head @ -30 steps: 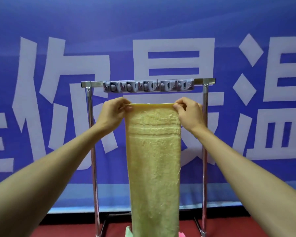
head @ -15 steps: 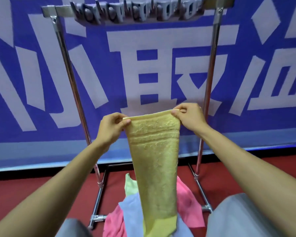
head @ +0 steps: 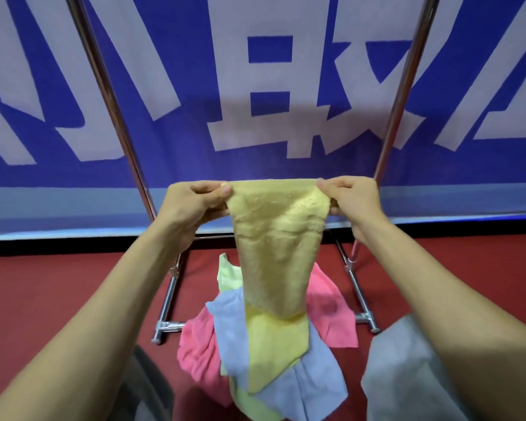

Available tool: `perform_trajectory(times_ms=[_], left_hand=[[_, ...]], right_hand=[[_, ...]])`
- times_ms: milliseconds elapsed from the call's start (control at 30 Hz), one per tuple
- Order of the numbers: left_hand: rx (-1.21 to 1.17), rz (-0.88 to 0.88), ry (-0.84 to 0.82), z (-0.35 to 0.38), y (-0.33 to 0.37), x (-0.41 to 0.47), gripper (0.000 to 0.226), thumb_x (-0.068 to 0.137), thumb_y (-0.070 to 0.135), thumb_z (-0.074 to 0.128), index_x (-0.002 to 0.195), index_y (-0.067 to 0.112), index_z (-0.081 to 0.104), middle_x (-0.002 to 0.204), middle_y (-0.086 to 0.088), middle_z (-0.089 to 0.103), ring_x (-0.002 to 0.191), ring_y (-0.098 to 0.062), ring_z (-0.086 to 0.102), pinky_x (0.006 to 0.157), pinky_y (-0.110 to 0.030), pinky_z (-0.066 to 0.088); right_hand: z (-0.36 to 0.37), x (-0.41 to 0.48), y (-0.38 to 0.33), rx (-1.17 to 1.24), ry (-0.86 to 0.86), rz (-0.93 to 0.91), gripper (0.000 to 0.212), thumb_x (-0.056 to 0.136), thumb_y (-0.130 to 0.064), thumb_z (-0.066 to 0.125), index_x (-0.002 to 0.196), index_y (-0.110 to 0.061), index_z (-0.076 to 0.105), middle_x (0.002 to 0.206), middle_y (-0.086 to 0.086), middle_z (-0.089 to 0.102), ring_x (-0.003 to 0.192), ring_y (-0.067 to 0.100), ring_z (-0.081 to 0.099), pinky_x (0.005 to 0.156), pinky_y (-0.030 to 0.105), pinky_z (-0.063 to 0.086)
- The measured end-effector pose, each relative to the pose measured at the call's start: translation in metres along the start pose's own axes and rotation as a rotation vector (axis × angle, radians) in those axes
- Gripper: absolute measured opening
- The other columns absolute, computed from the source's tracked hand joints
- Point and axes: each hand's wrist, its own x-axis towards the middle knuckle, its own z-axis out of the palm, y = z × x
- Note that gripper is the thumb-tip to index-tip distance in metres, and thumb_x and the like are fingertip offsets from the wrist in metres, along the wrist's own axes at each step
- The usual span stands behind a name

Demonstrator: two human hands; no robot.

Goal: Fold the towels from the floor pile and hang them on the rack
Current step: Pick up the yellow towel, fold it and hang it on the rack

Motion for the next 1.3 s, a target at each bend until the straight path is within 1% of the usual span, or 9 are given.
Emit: perform_trajectory(times_ms=[167, 333, 600, 833, 933, 1000, 1100, 1233, 1300], left_hand=[[-0.223, -0.204, 0.025, 0.009, -0.019, -0.014, 0.013, 0.085, 0.002, 0.064, 0.095, -0.006, 0.066, 0.088, -0.013, 0.068, 0.079, -0.018, 0.066, 0.066, -0.023, 0.059], [-0.349, -0.237, 0.056, 0.021, -0.029, -0.028, 0.006, 0.086, 0.002, 0.064, 0.090, -0.001, 0.066, 0.073, -0.006, 0.070, 0.066, -0.013, 0.068, 0.073, -0.026, 0.060], [-0.225, -0.125, 0.098, 0.041, -0.038, -0.038, 0.023, 0.084, 0.002, 0.066, 0.106, -0.004, 0.067, 0.095, -0.017, 0.070, 0.080, -0.022, 0.065, 0.074, -0.025, 0.057], [-0.097, -0.010, 0.157, 0.048, -0.041, -0.041, 0.020, 0.079, 0.003, 0.073, 0.098, 0.000, 0.071, 0.091, -0.013, 0.074, 0.084, -0.019, 0.071, 0.078, -0.028, 0.056], [-0.123, -0.061, 0.174, 0.050, -0.040, -0.044, 0.040, 0.076, 0.002, 0.076, 0.113, 0.002, 0.062, 0.089, -0.014, 0.074, 0.085, -0.024, 0.072, 0.078, -0.031, 0.056], [-0.115, -0.081, 0.142, 0.051, -0.039, -0.045, 0.053, 0.075, 0.000, 0.076, 0.123, 0.004, 0.054, 0.093, -0.014, 0.074, 0.089, -0.026, 0.072, 0.082, -0.033, 0.056], [0.006, -0.069, 0.026, 0.051, -0.037, -0.051, 0.062, 0.081, -0.010, 0.060, 0.138, 0.005, 0.041, 0.101, -0.009, 0.074, 0.095, -0.018, 0.071, 0.084, -0.026, 0.054], [0.187, -0.028, -0.128, 0.054, -0.032, -0.061, 0.077, 0.075, -0.025, 0.024, 0.146, 0.005, 0.027, 0.111, -0.002, 0.070, 0.082, 0.007, 0.064, 0.056, -0.003, 0.044], [0.244, 0.005, -0.177, 0.054, -0.032, -0.063, 0.082, 0.072, -0.027, 0.022, 0.147, 0.006, 0.027, 0.107, 0.005, 0.069, 0.102, 0.002, 0.058, 0.057, 0.000, 0.041]], right_hand=[[0.001, -0.018, -0.004, 0.164, -0.066, 0.114, 0.019, 0.081, -0.015, 0.075, 0.082, 0.004, 0.070, 0.074, 0.012, 0.071, 0.062, 0.018, 0.068, 0.056, 0.026, 0.056], [0.019, -0.035, -0.001, 0.210, -0.143, 0.182, 0.016, 0.086, -0.014, 0.070, 0.087, 0.002, 0.069, 0.079, 0.015, 0.069, 0.062, 0.019, 0.067, 0.058, 0.027, 0.059], [0.045, -0.047, 0.001, 0.276, -0.260, 0.229, 0.014, 0.095, -0.009, 0.056, 0.090, 0.002, 0.064, 0.059, 0.004, 0.057, 0.056, 0.016, 0.065, 0.071, 0.032, 0.060], [0.045, -0.060, -0.004, 0.223, -0.370, 0.192, 0.018, 0.096, -0.006, 0.050, 0.089, 0.004, 0.063, 0.047, -0.005, 0.055, 0.044, 0.005, 0.059, 0.080, 0.035, 0.058], [0.042, -0.061, -0.002, 0.194, -0.350, 0.176, 0.020, 0.095, -0.008, 0.053, 0.094, 0.006, 0.067, 0.062, 0.004, 0.059, 0.055, 0.010, 0.065, 0.076, 0.031, 0.060], [0.041, -0.061, 0.000, 0.178, -0.335, 0.175, 0.018, 0.094, -0.008, 0.054, 0.089, 0.002, 0.068, 0.054, -0.001, 0.057, 0.051, 0.008, 0.063, 0.077, 0.032, 0.060], [0.035, -0.060, 0.004, 0.177, -0.332, 0.176, 0.019, 0.093, -0.008, 0.055, 0.090, 0.004, 0.070, 0.060, 0.003, 0.064, 0.058, 0.012, 0.069, 0.076, 0.032, 0.060], [0.025, -0.060, 0.004, 0.169, -0.365, 0.136, 0.017, 0.091, -0.013, 0.062, 0.086, -0.002, 0.073, 0.082, 0.017, 0.072, 0.074, 0.021, 0.070, 0.083, 0.035, 0.058], [0.020, -0.061, 0.003, 0.150, -0.374, 0.100, 0.014, 0.087, -0.014, 0.068, 0.084, -0.003, 0.075, 0.089, 0.024, 0.072, 0.083, 0.028, 0.069, 0.085, 0.037, 0.057]])
